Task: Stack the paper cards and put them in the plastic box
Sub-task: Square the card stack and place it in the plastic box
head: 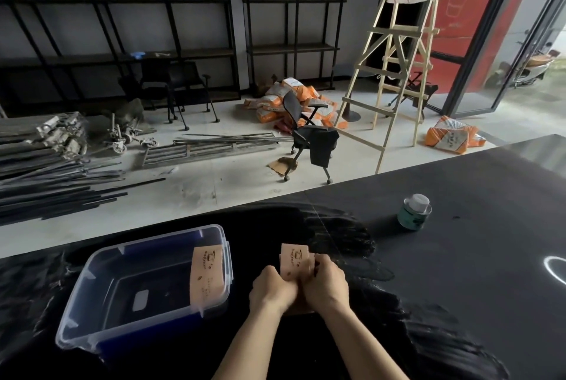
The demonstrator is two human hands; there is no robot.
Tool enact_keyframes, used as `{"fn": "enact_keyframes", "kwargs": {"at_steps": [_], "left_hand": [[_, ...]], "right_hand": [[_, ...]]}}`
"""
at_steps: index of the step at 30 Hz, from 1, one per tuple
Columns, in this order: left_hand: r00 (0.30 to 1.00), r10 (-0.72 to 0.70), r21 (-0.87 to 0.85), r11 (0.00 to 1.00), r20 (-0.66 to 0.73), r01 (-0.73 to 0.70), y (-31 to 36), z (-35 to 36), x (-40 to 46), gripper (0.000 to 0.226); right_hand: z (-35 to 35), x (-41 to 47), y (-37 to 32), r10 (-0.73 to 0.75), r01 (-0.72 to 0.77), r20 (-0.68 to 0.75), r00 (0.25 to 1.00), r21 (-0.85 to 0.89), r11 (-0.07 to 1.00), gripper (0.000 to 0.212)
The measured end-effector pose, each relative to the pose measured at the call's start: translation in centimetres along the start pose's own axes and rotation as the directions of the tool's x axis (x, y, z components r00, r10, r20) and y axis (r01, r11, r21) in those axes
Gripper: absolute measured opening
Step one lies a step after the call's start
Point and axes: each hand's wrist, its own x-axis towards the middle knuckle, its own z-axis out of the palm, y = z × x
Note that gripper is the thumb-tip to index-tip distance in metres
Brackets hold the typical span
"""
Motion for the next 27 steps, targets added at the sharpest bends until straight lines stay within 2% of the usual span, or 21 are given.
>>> {"fn": "enact_keyframes", "kwargs": {"at_steps": [4, 7, 9, 13, 15, 18, 20, 22, 24, 27], "left_hand": [[0.999, 0.008, -0.12, 0.993, 0.04, -0.003, -0.4, -0.1, -0.9, 0.042], [0.992, 0.1, -0.347, 0.935, 0.082, -0.066, -1.5, -0.5, -2.2, 0.043], [0.972, 0.221, -0.462, 0.873, 0.085, -0.158, -2.7, -1.2, -3.6, 0.046], [0.927, 0.37, -0.453, 0.838, 0.061, -0.305, -6.0, -3.5, -6.4, 0.055], [0.904, 0.426, -0.387, 0.84, 0.034, -0.381, -8.0, -5.0, -7.9, 0.06], [0.86, 0.505, -0.229, 0.83, -0.078, -0.508, -11.6, -7.0, -9.7, 0.059], [0.843, 0.526, -0.3, 0.791, -0.113, -0.533, -13.8, -8.9, -10.6, 0.055], [0.856, 0.503, -0.387, 0.771, -0.117, -0.506, -15.7, -10.6, -11.1, 0.058], [0.861, 0.487, -0.412, 0.762, -0.145, -0.5, -17.1, -11.8, -11.5, 0.066], [0.867, 0.487, -0.501, 0.728, -0.102, -0.468, -18.9, -12.2, -11.5, 0.068]], "right_hand": [[0.1, -0.6, 1.1, 0.054, -0.075, 0.083, 0.995, 0.267, 0.961, 0.044], [-0.6, -1.9, 2.1, 0.033, -0.132, 0.179, 0.983, 0.574, 0.808, 0.047], [-0.8, -3.5, 2.4, -0.021, -0.119, 0.2, 0.98, 0.66, 0.742, 0.045], [0.2, -7.7, 1.9, -0.159, -0.015, 0.189, 0.969, 0.69, 0.724, 0.045], [1.3, -10.3, 1.0, -0.271, 0.022, 0.247, 0.93, 0.701, 0.713, 0.045], [3.7, -14.2, -0.4, -0.472, 0.217, 0.214, 0.855, 0.679, 0.701, 0.052], [5.4, -16.0, -1.7, -0.577, 0.353, 0.169, 0.799, 0.644, 0.678, 0.065], [7.3, -17.3, -2.8, -0.648, 0.433, 0.155, 0.746, 0.626, 0.649, 0.072], [8.8, -18.1, -3.7, -0.682, 0.449, 0.153, 0.715, 0.648, 0.616, 0.067], [10.1, -18.8, -4.6, -0.605, 0.3, 0.243, 0.758, 0.694, 0.654, 0.059]]}}
